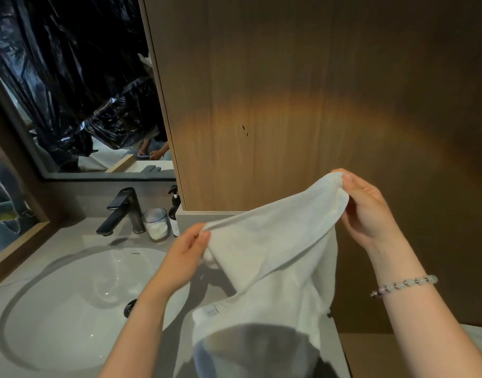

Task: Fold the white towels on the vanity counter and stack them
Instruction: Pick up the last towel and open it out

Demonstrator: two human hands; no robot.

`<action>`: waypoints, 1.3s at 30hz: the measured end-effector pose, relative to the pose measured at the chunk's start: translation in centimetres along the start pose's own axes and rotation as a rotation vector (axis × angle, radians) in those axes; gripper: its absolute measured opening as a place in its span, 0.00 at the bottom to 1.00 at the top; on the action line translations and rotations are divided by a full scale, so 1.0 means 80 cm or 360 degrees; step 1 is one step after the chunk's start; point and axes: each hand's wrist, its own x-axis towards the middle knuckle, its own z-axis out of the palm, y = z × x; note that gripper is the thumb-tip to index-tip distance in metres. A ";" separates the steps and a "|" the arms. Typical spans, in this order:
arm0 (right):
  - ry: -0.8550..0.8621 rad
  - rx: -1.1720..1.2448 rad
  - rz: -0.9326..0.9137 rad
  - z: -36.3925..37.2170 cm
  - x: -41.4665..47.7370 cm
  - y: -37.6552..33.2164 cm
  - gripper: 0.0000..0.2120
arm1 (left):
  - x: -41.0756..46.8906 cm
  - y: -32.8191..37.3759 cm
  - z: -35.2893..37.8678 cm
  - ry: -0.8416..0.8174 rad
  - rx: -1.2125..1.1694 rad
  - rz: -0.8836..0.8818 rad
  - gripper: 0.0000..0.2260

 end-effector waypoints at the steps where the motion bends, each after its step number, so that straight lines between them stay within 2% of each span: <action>1: 0.0036 0.0021 0.0012 -0.003 -0.001 0.001 0.15 | 0.005 0.012 -0.009 0.0014 0.0045 0.0056 0.11; 4: 0.0208 0.0089 0.0100 -0.005 -0.004 0.001 0.18 | 0.019 0.033 -0.033 0.0019 0.0086 0.0154 0.10; 8: 0.0458 0.0179 0.0198 -0.010 -0.005 -0.009 0.09 | 0.030 0.049 -0.062 -0.0123 0.0205 0.0086 0.08; 10: 0.0435 0.0136 0.0192 -0.010 -0.003 -0.013 0.09 | 0.035 0.049 -0.074 -0.0201 0.0440 0.0037 0.13; 13: 0.0415 0.0122 0.0174 -0.009 -0.001 -0.017 0.10 | 0.041 0.041 -0.089 -0.0317 0.0975 -0.0112 0.27; 16: 0.0514 -0.0005 0.0193 -0.010 -0.002 -0.021 0.09 | 0.046 0.036 -0.095 -0.0267 0.1462 -0.0271 0.27; 18: 0.0520 -0.0175 0.0249 -0.012 -0.005 -0.020 0.09 | 0.046 0.036 -0.095 -0.0213 0.1632 -0.0280 0.24; 19: 0.0516 -0.0197 0.0265 -0.013 -0.005 -0.019 0.08 | 0.045 0.036 -0.095 -0.0188 0.1621 -0.0271 0.22; 21: 0.0530 -0.0183 0.0275 -0.017 -0.006 -0.019 0.09 | 0.039 0.039 -0.102 -0.0205 0.1358 -0.0253 0.21; 23: 0.0579 -0.0173 0.0267 -0.021 -0.007 -0.021 0.08 | 0.035 0.048 -0.114 -0.0279 0.1149 -0.0143 0.28; 25: 0.0616 -0.0229 0.0247 -0.025 -0.006 -0.022 0.09 | 0.035 0.055 -0.121 -0.0265 0.1315 0.0055 0.24; 28: 0.0656 -0.0362 0.0167 -0.024 -0.003 -0.023 0.08 | 0.043 0.060 -0.120 0.0082 0.1543 0.0268 0.11; 31: 0.0703 -0.0565 -0.0009 -0.018 0.000 -0.023 0.07 | 0.050 0.069 -0.123 0.0462 0.1641 0.0309 0.12; 33: 0.0714 -0.0627 -0.0112 -0.013 0.003 -0.024 0.09 | 0.060 0.075 -0.134 0.0366 0.1836 0.0230 0.13; 35: 0.0700 -0.0657 -0.0160 -0.009 0.008 -0.025 0.11 | 0.070 0.080 -0.145 0.0078 0.1900 -0.0059 0.14; 37: 0.0684 -0.0646 -0.0143 -0.007 0.011 -0.028 0.09 | 0.076 0.076 -0.151 -0.0132 0.1799 -0.0280 0.16; 39: 0.0687 -0.0624 -0.0125 -0.007 0.014 -0.030 0.08 | 0.075 0.072 -0.157 -0.0152 0.1529 -0.0303 0.12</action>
